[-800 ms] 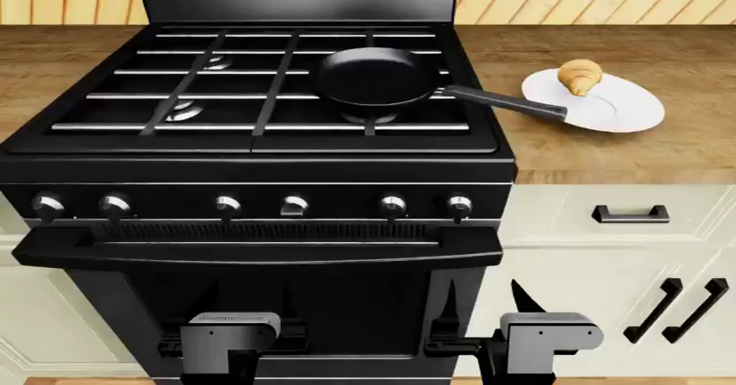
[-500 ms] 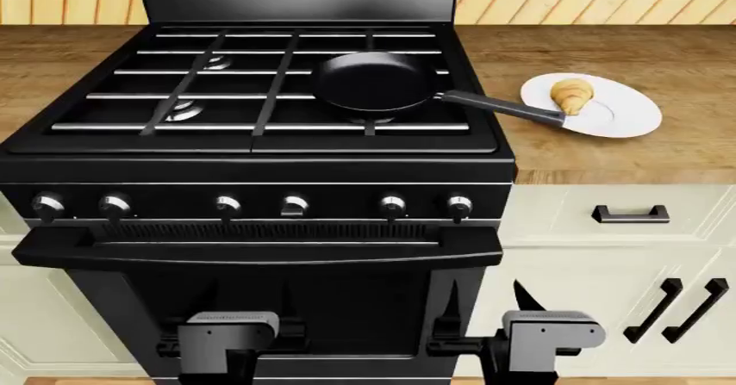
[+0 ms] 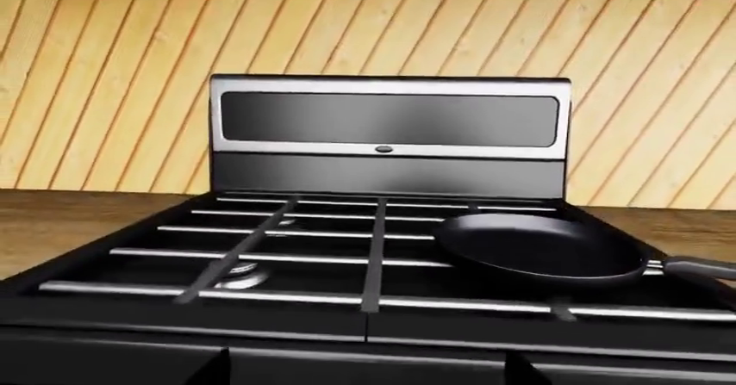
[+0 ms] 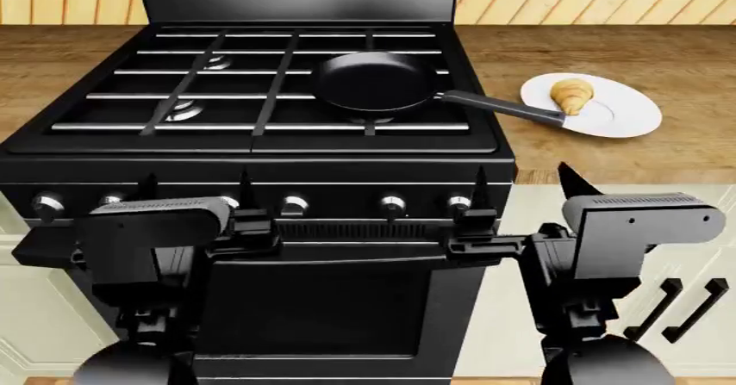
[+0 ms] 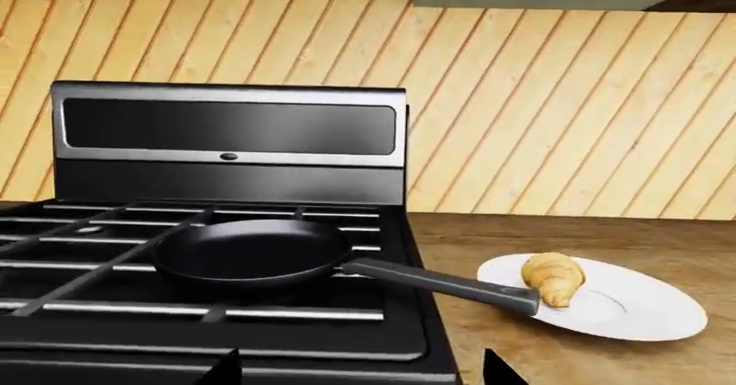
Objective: Pick the croissant and place it on the pan. Then turn on the stove to warm the croissant.
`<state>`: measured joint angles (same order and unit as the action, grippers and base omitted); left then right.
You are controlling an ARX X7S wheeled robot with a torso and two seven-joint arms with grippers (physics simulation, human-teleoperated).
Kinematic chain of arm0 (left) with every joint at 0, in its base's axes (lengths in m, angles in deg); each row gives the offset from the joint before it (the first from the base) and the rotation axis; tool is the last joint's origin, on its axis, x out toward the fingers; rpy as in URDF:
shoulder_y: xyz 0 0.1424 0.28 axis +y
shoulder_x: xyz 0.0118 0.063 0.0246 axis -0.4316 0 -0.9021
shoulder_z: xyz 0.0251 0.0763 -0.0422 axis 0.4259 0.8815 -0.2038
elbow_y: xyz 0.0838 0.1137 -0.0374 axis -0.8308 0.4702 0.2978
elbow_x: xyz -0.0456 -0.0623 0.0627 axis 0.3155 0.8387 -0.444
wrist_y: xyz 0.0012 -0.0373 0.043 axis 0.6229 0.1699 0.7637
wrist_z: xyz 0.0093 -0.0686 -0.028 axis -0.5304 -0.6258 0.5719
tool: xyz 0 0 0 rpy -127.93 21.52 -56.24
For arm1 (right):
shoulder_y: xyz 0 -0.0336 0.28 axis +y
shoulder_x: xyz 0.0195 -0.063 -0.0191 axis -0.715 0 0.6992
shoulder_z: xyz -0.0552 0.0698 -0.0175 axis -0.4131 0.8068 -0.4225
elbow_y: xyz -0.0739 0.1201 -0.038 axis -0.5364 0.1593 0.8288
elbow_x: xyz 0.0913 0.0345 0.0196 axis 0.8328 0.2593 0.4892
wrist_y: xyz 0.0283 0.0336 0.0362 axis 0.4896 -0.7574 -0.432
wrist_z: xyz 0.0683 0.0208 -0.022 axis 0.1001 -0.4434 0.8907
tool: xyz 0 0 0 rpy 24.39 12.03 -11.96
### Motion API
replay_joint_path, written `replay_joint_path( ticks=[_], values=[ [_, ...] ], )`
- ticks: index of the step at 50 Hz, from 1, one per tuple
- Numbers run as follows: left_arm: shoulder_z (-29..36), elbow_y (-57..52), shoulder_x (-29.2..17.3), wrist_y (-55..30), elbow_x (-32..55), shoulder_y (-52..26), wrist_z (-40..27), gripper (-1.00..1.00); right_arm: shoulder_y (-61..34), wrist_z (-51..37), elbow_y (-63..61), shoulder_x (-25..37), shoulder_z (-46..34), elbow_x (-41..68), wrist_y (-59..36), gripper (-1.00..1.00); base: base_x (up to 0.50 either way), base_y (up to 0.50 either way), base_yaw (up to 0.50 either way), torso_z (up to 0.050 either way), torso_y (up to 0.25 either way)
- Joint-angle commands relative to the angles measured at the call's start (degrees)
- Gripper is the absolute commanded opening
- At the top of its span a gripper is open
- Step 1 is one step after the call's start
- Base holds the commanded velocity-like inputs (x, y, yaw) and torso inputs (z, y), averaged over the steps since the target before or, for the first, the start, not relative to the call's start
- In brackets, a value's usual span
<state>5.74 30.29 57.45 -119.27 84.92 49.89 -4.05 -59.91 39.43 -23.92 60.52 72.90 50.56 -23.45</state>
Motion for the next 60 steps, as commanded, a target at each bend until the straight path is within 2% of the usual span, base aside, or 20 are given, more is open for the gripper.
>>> replay_joint_path(
  ticks=[1,6,11,35,49,52,57,60],
  values=[
    [-0.81,-12.92,-1.0,-16.55,2.87,-8.82,-1.56,1.0,-8.69,0.04,-10.82,1.71,2.02,3.17,-14.27,1.0,0.0,0.0,0.0,0.0,0.0],
    [-0.79,-13.49,-1.4,-17.48,3.1,-10.21,-2.25,1.0,-8.55,0.14,-10.4,2.1,2.27,3.49,-13.83,1.0,0.0,0.0,0.0,0.0,0.0],
    [-0.1,-12.83,-2.48,-15.0,2.22,-9.17,-3.2,1.0,-8.82,0.13,-10.4,2.43,3.03,3.92,-14.31,1.0,0.0,0.0,0.0,0.0,0.0],
    [0.13,-13.21,-3.7,-12.5,3.23,-7.6,-4.76,1.0,-8.82,-0.7,-10.31,2.83,4.58,5.59,-15.71,1.0,0.5,0.0,0.0,0.0,0.0],
    [-0.05,-13.2,-3.96,-12.0,4.55,-7.0,-5.38,1.0,-7.66,-0.94,-10.36,2.87,5.01,6.13,-12.81,1.0,0.5,0.0,0.0,0.0,0.001],
    [0.13,-13.11,-4.07,-11.92,4.71,-7.0,-5.63,1.0,-7.27,-1.12,-10.13,3.31,5.34,6.07,-12.99,1.0,0.0,0.0,0.0,0.0,0.0],
    [0.13,-13.03,-4.15,-11.76,5.16,-6.81,-5.9,1.0,-7.68,-0.96,-9.21,3.7,7.65,6.79,-14.01,1.0,0.0,0.0,0.0,0.0,0.0],
    [0.1,-13.21,-4.18,-12.28,5.6,-7.11,-6.03,1.0,-9.94,-0.91,-7.95,4.84,11.5,7.62,-18.72,1.0,0.0,0.0,0.0,0.0,0.0]
  ],
)
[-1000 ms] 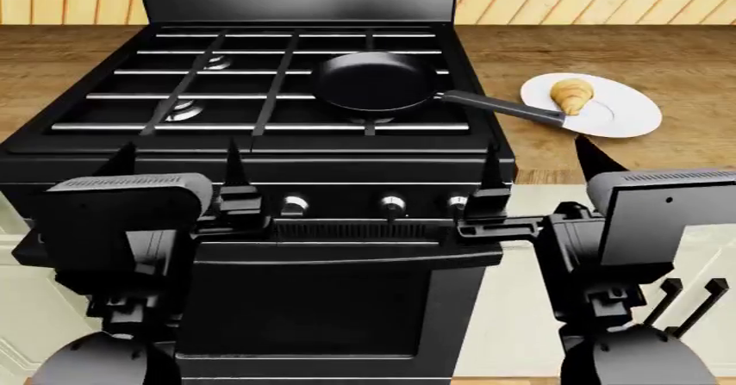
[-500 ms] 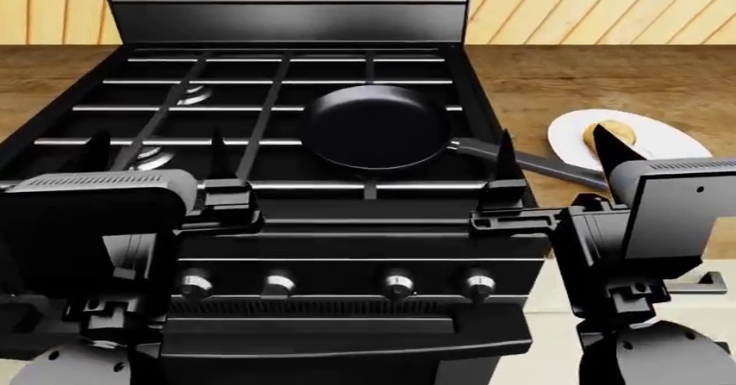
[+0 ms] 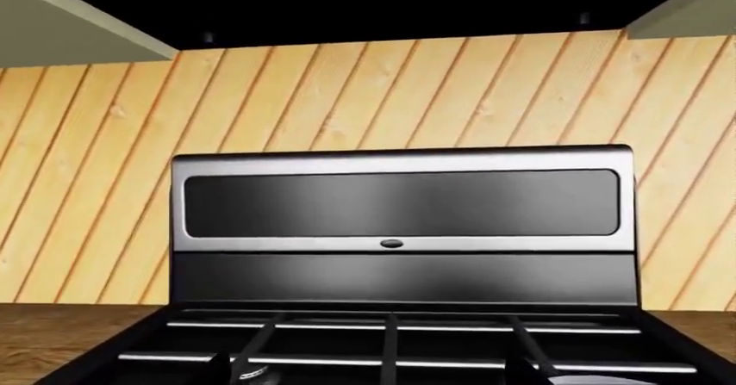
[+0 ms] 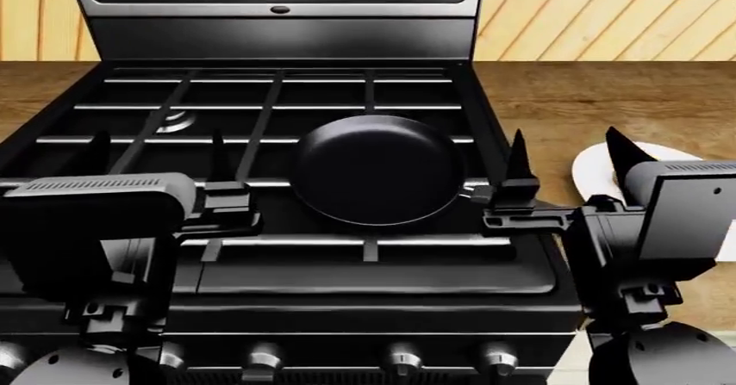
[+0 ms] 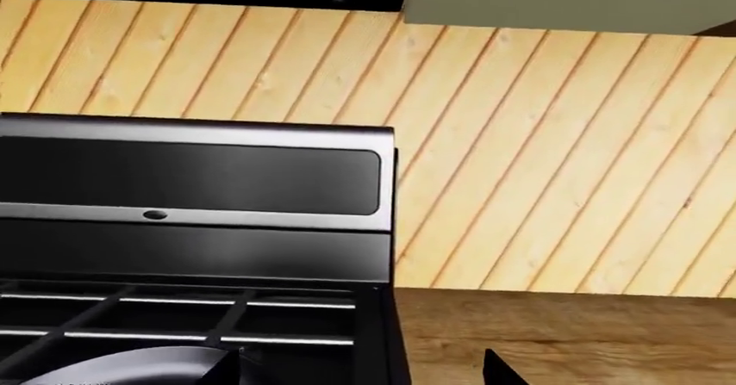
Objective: Pick the croissant and place it on the pan. Then turn on the stove to warm the croissant.
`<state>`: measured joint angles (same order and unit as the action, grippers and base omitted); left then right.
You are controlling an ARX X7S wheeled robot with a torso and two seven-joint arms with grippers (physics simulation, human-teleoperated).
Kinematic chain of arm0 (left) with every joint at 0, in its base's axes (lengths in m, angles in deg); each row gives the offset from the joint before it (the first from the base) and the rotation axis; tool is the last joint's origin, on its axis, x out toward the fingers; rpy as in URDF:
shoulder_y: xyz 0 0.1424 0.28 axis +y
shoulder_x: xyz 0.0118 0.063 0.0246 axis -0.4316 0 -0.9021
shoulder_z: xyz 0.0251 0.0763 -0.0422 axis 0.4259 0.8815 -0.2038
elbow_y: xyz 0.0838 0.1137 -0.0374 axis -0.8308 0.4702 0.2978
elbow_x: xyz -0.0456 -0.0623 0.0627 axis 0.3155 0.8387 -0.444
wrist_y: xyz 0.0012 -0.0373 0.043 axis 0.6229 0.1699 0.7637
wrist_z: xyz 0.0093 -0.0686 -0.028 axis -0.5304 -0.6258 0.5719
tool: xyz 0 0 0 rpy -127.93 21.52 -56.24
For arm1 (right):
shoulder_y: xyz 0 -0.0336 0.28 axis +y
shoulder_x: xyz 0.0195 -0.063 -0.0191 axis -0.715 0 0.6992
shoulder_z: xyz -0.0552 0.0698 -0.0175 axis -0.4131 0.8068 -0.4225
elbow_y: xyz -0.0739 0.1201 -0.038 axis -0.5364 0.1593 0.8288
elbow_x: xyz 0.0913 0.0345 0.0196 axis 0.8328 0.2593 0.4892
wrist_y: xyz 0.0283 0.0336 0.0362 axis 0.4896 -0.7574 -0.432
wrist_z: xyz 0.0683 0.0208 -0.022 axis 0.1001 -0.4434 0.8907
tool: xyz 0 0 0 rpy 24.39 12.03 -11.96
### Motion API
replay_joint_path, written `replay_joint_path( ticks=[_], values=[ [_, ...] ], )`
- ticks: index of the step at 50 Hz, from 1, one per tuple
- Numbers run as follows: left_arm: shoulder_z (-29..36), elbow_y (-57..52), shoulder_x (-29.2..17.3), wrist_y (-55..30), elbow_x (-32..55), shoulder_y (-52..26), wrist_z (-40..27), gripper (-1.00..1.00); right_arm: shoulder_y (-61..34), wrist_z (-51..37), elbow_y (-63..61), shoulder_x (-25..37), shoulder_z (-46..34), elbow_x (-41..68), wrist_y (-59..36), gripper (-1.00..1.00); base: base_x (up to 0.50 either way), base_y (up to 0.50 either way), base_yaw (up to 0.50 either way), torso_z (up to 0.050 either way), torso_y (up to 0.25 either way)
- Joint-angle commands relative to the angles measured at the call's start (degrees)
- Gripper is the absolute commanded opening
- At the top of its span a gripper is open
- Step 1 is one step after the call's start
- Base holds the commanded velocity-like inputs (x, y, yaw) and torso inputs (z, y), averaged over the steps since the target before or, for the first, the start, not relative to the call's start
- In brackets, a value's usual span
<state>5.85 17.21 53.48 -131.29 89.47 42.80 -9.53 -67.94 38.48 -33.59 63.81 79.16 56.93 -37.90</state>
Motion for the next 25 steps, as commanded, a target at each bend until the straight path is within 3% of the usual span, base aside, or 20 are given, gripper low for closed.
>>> replay_joint_path(
  ticks=[1,4,12,19,25],
  values=[
    [-0.04,-0.21,-0.25,-0.4,1.19,-0.12,-0.59,1.0,-2.73,-0.09,2.04,2.28,6.16,1.25,-6.03,1.0,0.0,0.0,0.0,0.0,0.0],
    [-0.48,-0.6,-0.21,-1.25,1.82,-0.89,-0.75,1.0,-5.96,0.56,2.97,6.06,9.39,1.39,-11.15,1.0,0.0,0.0,0.0,0.0,0.0],
    [-0.87,-0.39,-0.29,-0.8,2.95,-1.02,-1.17,1.0,-13.91,3.29,6.65,19.25,9.0,1.45,-20.79,1.0,0.0,0.0,0.0,0.0,0.0],
    [-1.29,-0.01,-0.53,0.3,3.58,-0.18,-1.42,1.0,-18.99,5.73,12.52,27.01,3.2,1.8,-20.43,1.0,0.0,0.0,0.0,0.0,0.0],
    [-1.54,0.08,-0.6,0.94,4.19,0.44,-1.63,1.0,-20.06,7.67,18.27,28.41,2.2,2.37,-18.75,1.0,0.0,0.0,0.0,0.0,0.0]
  ],
)
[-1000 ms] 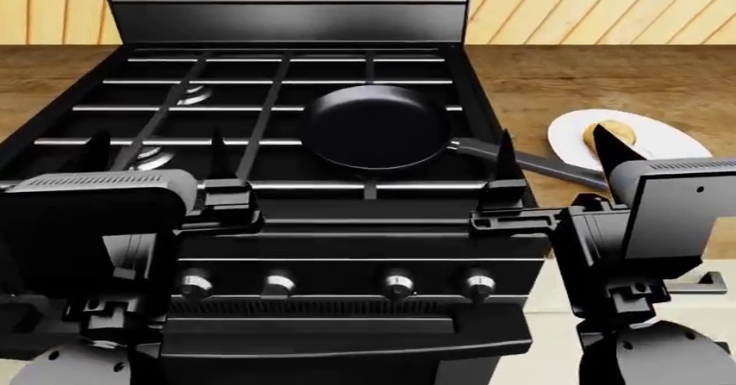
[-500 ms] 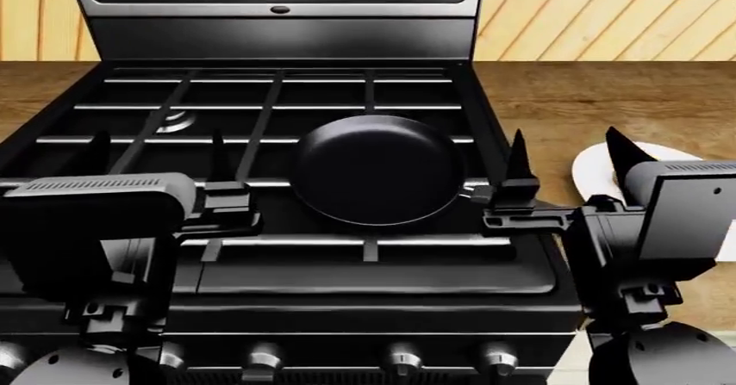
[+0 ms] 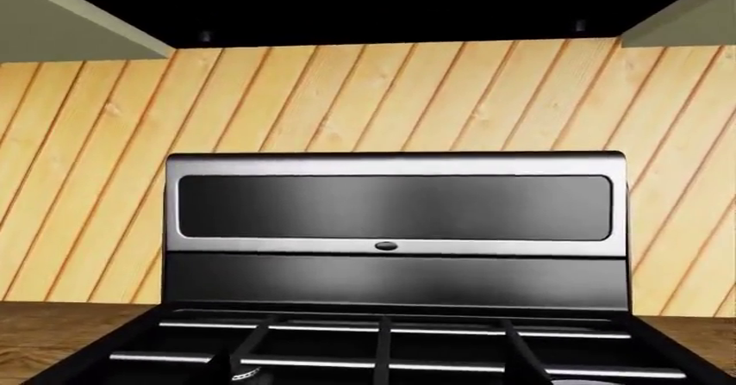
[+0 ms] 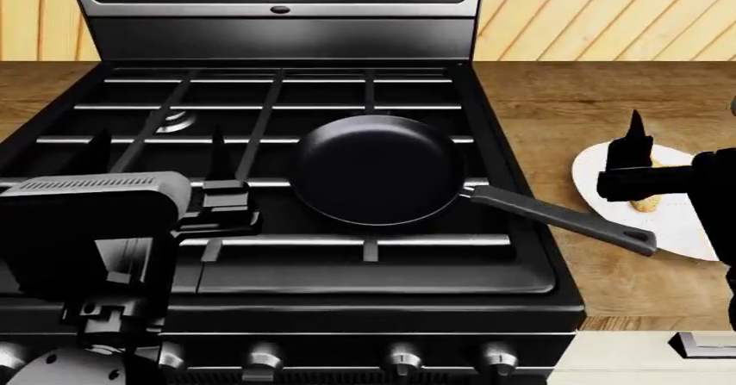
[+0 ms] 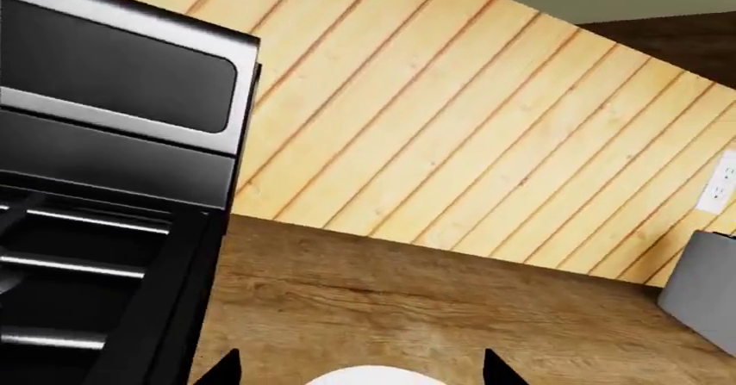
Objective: Pick the croissant and place it on the pan. Then turn on the stove to warm the croissant.
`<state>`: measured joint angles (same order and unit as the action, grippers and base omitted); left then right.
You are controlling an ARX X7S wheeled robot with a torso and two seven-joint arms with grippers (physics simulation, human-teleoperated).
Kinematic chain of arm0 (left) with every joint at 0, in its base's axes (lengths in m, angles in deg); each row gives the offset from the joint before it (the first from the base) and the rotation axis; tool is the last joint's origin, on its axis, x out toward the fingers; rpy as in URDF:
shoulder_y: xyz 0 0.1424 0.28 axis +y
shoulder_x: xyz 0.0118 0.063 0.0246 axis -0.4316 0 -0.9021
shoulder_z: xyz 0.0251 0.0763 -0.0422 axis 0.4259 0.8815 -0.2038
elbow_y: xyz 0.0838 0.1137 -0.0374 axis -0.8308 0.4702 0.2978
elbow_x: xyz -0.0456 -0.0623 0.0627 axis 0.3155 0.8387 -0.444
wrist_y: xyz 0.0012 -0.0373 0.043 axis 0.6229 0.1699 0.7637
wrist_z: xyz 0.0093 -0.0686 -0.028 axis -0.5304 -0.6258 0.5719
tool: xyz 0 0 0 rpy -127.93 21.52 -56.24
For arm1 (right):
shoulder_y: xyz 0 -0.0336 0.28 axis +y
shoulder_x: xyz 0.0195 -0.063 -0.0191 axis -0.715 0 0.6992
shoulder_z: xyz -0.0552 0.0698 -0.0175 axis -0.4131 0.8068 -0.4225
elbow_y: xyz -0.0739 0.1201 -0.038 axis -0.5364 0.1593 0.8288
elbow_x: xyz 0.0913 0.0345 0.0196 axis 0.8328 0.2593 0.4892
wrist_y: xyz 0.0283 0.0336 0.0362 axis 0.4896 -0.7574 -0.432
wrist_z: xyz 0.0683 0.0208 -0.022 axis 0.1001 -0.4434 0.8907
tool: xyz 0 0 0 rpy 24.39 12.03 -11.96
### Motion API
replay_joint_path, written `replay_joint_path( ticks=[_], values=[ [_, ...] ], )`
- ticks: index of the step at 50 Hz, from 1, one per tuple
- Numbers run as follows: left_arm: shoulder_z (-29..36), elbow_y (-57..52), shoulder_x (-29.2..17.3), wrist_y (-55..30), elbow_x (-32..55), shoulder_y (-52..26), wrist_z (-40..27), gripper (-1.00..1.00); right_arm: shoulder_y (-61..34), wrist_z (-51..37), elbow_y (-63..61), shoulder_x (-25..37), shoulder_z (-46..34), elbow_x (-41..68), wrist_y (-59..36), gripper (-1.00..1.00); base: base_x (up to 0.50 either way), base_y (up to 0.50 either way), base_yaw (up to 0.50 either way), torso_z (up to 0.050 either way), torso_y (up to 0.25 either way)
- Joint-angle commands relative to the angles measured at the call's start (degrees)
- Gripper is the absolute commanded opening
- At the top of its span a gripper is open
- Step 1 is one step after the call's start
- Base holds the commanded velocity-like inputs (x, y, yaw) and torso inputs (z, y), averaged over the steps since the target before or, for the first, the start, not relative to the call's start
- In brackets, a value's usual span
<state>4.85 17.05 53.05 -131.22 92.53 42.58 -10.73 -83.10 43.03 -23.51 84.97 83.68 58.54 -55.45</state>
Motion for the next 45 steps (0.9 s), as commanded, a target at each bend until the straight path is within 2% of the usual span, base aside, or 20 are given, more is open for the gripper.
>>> replay_joint_path(
  ticks=[1,9,17,24,38,45],
  values=[
    [-0.5,0.25,-0.2,0.83,1.21,0.64,-0.5,1.0,-5.35,3.95,9.78,6.65,-1.79,1.54,-2.05,1.0,0.0,0.0,0.0,0.0,0.0],
    [-0.03,-0.25,-0.46,0.52,1.84,0.62,-1.28,1.0,-13.16,8.71,27.0,3.15,-6.34,4.84,-4.82,1.0,0.0,0.0,0.0,0.0,0.0],
    [0.05,-0.8,-1.27,0.34,2.85,1.02,-2.3,1.0,-19.16,9.53,36.66,0.25,-11.23,5.06,-5.99,1.0,0.0,0.0,0.0,0.0,0.0],
    [0.34,-0.11,-1.71,0.88,3.31,0.85,-2.91,1.0,-21.43,9.04,38.62,0.64,-9.34,5.06,-6.92,1.0,0.0,0.0,0.0,0.0,0.0],
    [0.18,-1.37,-2.58,-0.85,5.79,-0.2,-4.54,1.0,-19.95,7.64,39.74,6.09,-5.43,4.18,-8.96,1.0,0.0,0.0,0.0,0.0,0.0],
    [0.84,-0.52,-3.16,0.46,6.22,0.1,-5.14,1.0,-20.29,7.75,40.06,7.0,-6.73,5.27,-9.26,1.0,0.0,0.0,0.0,0.0,0.0]
  ],
)
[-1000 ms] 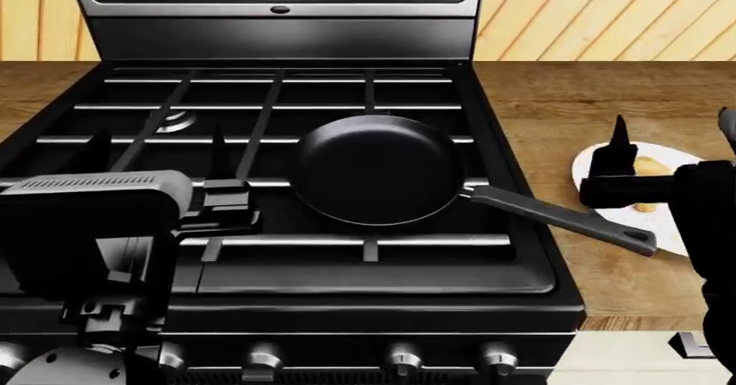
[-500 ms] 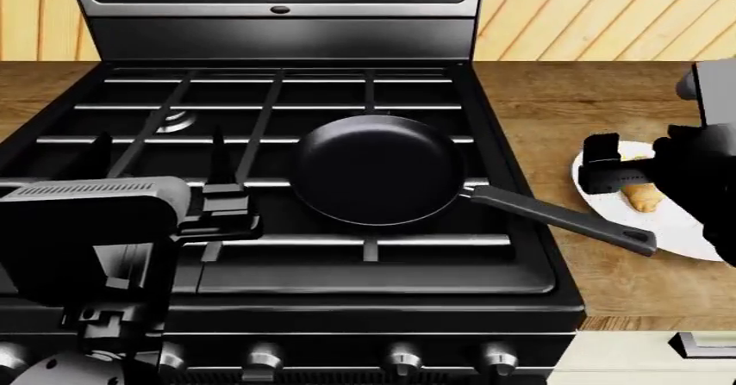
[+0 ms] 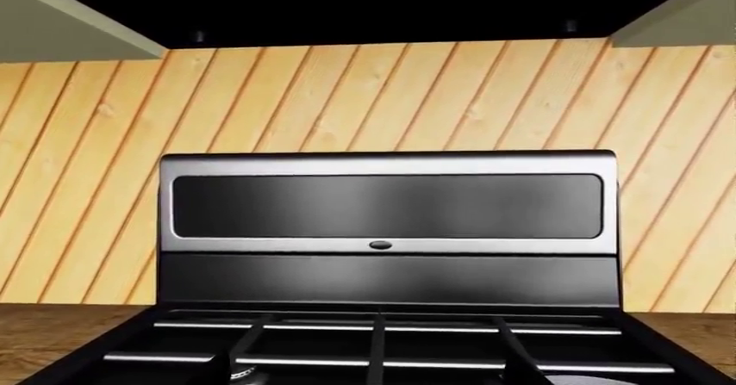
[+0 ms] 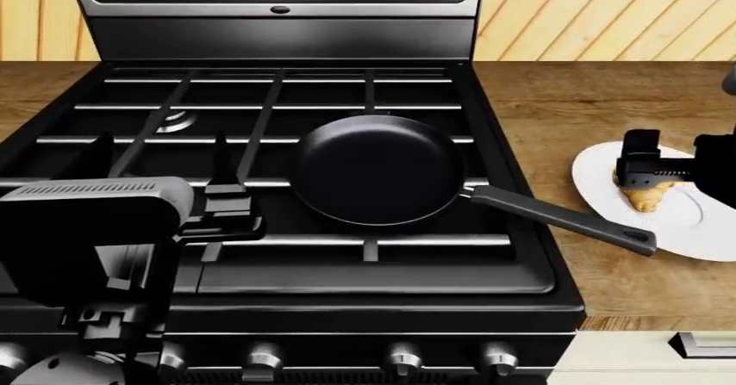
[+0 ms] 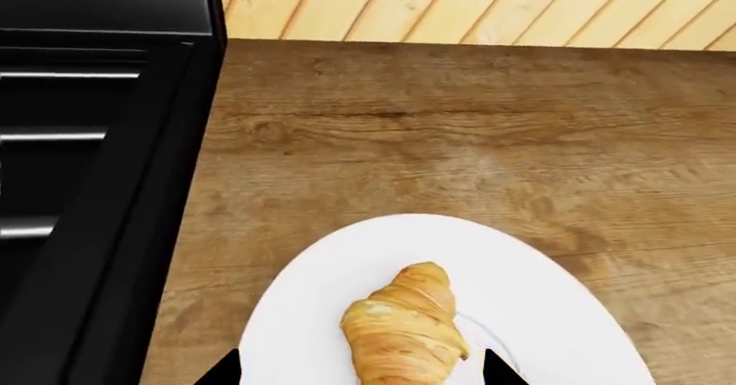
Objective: Pick the croissant and place it on the pan. Then turn on the stove to warm the croissant.
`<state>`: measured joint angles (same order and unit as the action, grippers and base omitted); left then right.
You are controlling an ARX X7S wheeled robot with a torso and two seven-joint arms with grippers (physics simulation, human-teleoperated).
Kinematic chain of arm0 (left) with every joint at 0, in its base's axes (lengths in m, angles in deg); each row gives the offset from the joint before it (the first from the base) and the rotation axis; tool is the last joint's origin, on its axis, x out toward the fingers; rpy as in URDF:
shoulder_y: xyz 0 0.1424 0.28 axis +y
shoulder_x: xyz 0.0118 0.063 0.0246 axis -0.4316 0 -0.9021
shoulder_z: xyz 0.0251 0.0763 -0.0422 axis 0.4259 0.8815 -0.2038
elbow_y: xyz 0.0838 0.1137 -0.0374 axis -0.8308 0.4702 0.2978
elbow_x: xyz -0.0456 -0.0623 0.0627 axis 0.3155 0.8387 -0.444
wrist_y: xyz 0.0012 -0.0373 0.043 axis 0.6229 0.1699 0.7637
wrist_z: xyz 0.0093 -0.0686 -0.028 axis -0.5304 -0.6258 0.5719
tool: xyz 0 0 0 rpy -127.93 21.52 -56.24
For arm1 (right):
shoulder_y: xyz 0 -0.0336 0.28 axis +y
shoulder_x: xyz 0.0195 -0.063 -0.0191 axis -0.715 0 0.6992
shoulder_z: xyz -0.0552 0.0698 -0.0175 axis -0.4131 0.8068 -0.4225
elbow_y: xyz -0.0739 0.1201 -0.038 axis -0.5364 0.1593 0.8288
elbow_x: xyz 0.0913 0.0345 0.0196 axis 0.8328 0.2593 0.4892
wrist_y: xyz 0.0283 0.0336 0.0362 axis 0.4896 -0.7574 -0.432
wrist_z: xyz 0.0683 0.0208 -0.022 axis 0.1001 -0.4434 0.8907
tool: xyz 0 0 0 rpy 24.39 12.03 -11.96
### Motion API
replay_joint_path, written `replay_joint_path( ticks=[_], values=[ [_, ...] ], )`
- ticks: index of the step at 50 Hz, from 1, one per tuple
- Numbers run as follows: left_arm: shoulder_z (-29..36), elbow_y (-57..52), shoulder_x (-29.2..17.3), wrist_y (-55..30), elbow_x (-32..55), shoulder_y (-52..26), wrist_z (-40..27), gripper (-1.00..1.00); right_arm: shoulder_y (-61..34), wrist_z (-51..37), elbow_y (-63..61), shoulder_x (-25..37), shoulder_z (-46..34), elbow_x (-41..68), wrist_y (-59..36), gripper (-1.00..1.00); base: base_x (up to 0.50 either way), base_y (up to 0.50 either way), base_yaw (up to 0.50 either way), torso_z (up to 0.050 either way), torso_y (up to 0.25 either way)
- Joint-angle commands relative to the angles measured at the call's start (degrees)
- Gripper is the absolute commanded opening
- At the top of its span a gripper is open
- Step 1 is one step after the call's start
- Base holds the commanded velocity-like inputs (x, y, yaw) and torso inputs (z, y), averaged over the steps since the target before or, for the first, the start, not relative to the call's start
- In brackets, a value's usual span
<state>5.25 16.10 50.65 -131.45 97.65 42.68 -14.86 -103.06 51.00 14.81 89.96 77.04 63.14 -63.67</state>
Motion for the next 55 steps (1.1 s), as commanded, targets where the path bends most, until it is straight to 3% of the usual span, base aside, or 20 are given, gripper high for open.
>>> replay_joint_path(
  ticks=[1,40,55],
  values=[
    [0.46,0.48,-0.8,0.62,1.18,-0.11,-1.12,1.0,-0.22,-0.27,1.85,1.97,-0.16,0.78,-0.94,1.0,0.0,0.0,0.0,0.0,0.0],
    [0.45,1.79,-2.51,2.95,3.2,0.89,-3.38,1.0,-3.96,1.06,16.61,0.99,-6.54,-1.18,10.03,1.0,0.0,0.0,0.0,0.0,0.0],
    [1.12,2.93,-2.96,4.89,3.35,1.91,-3.77,1.0,0.79,-0.02,13.82,0.63,-1.76,0.21,10.07,1.0,0.0,0.0,0.0,0.0,0.0]
  ],
)
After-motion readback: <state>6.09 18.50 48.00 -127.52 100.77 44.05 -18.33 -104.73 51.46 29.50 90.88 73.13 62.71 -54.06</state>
